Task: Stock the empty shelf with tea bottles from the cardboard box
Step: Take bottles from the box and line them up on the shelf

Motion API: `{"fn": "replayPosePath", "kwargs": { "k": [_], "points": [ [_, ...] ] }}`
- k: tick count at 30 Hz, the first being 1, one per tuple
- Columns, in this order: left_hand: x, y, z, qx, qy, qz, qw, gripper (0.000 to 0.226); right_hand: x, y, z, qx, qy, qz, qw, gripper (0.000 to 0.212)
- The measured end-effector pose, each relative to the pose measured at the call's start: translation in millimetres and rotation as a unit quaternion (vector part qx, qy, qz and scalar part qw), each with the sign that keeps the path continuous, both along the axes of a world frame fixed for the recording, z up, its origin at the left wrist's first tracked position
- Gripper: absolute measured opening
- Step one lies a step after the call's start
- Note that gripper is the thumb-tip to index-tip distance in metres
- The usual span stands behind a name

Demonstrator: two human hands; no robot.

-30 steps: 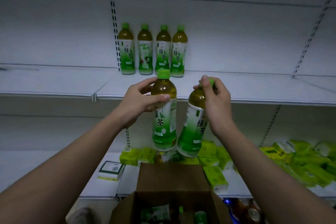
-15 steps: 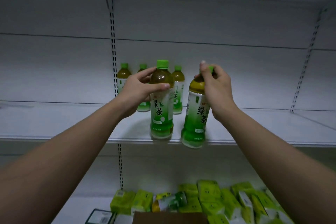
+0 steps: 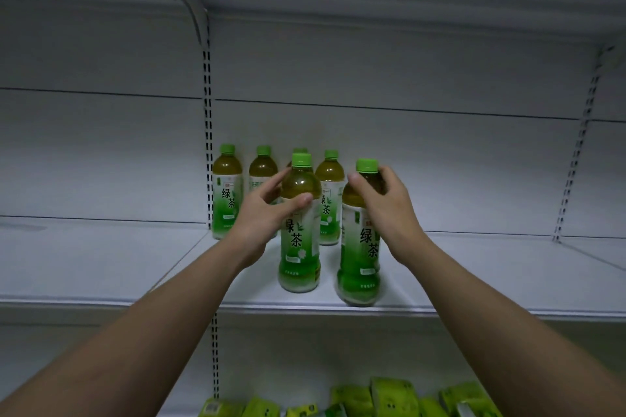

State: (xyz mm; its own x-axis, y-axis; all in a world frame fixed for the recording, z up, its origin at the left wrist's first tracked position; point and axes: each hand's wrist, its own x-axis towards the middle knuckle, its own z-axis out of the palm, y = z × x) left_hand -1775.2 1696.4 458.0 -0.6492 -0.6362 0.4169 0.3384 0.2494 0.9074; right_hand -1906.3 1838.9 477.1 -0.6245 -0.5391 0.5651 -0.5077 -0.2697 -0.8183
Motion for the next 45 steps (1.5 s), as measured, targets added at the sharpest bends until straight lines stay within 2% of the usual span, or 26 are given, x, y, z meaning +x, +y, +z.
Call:
{"fn": "replayPosePath", "kwargs": {
  "k": [3,5,7,9,12,19,25,30,36,45],
  "points": [
    [-3.1,3.1,-5.5,-0.014,-0.006,0.001,1.0,0.087,-2.3,4.4,-15.6,0.026,-0.034,0.021,0.999,0.052],
    [-2.1,-0.5,-10.4,-0.016,-0.01,0.008,1.0,0.09,-3.9,6.8,-28.0,0.044,-0.041,0.043,0.997,0.062],
    [4.3,-2.5,-19.2,-0.076,-0.066,0.01,0.995,0.092,-5.5,9.9,-41.8,0.074,-0.032,0.057,0.995,0.067],
    [12.1,-3.4,-32.7,-0.159,-0.146,0.023,0.976,0.093,-7.6,13.1,-57.0,0.111,-0.017,0.058,0.992,0.072],
    [17.6,-3.3,-46.6,-0.192,-0.19,0.043,0.962,0.085,-9.7,17.2,-74.0,0.139,-0.007,0.051,0.989,0.078],
    [1.4,2.2,-40.6,-0.18,-0.221,0.059,0.957,0.079,-14.8,21.0,-72.2,0.179,0.03,-0.006,0.983,0.064],
    [-27.0,14.1,-40.4,-0.206,-0.238,0.108,0.943,0.083,-40.4,28.5,-66.1,0.217,0.045,-0.093,0.971,0.064],
    [-56.5,24.2,-44.8,-0.24,-0.23,0.143,0.932,0.072,-68.5,30.1,-68.9,0.228,0.049,-0.156,0.96,0.065],
    [-97.2,30.1,-53.5,-0.256,-0.222,0.175,0.924,0.052,-92.3,20.1,-74.2,0.216,0.047,-0.177,0.959,0.067],
    [-144.6,24.5,-54.7,-0.269,-0.235,0.226,0.906,0.049,-128.2,-10.2,-85.9,0.194,0.044,-0.195,0.961,0.065]
  ]
}}
